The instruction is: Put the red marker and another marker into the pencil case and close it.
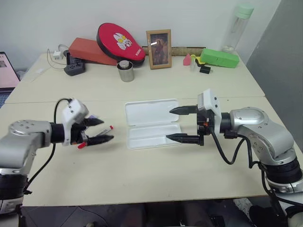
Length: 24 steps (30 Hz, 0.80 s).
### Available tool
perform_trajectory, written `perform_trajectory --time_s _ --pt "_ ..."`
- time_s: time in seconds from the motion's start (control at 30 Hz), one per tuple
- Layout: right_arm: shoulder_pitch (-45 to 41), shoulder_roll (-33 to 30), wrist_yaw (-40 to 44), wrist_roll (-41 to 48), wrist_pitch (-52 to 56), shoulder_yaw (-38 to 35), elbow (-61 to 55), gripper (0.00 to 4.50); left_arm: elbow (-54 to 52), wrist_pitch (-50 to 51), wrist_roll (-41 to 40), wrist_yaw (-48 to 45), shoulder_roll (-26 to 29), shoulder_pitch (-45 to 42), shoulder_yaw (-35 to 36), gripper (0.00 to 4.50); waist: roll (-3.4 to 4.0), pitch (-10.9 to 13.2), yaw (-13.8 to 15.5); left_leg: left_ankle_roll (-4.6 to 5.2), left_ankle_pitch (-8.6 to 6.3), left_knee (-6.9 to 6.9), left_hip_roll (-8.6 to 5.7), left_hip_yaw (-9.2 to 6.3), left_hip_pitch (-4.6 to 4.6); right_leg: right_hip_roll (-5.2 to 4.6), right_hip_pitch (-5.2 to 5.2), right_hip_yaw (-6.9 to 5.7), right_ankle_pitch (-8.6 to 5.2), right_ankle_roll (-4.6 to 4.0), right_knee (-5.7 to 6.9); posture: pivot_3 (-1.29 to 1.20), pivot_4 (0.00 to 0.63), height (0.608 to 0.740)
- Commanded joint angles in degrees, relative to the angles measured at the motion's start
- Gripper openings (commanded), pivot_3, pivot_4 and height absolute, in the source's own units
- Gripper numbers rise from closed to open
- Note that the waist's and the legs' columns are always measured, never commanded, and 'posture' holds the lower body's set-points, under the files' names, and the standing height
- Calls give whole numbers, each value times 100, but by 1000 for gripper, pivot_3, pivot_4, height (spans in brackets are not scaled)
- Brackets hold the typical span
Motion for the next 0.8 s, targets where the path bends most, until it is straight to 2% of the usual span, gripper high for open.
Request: perform_trajectory --time_s 0.03,0.4,0.57,0.6,0.8 --pt "5 -34 -110 111 16 -150 -250 4500 373 -216 387 152 117 -169 -164 4486 0 0 3 0 0 0 0 0 0 4 0 0 0 0 0 0 150 740" --pt "187 -113 -242 207 107 -192 -464 4500 951 -357 540 162 -222 -484 -371 4486 -1 0 27 0 0 2 -9 0 -9 5 -1 -5 0 1 -6 0 150 740" --pt "134 -141 -259 196 83 -189 -433 4500 1268 -423 945 210 -188 -422 -743 4486 0 0 20 1 0 2 -8 0 -7 6 -1 -4 0 0 -4 0 150 740" --pt "111 -151 -265 199 82 -214 -419 4500 1394 -425 1020 307 -223 -487 -774 4198 -1 0 23 1 0 2 -8 0 -7 6 -1 -4 0 0 -4 0 150 740" --pt "152 -242 -269 231 86 -260 -434 4500 1531 -505 1092 308 -276 -530 -847 3157 -1 0 15 1 0 2 -8 2 -2 6 0 -2 0 1 0 0 150 740"
